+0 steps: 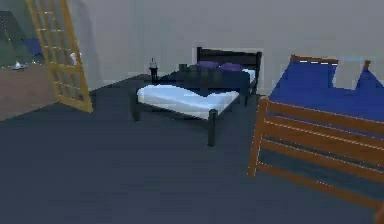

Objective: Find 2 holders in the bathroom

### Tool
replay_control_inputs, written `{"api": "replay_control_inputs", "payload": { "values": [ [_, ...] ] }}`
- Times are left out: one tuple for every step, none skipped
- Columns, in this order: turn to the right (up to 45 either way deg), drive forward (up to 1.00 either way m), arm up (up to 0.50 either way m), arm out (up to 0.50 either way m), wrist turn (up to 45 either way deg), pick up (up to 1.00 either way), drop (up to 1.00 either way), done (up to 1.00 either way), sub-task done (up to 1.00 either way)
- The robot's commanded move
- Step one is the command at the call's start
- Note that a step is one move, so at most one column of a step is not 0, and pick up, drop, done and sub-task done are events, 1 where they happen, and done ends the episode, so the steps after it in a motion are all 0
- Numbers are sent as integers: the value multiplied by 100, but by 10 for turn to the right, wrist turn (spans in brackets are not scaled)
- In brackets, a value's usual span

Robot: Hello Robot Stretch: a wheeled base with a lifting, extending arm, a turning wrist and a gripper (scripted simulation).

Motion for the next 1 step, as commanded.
{"api": "replay_control_inputs", "payload": {
  "values": [
    [-390, 0, 0, 0, 0, 0, 0, 0, 0]
  ]
}}
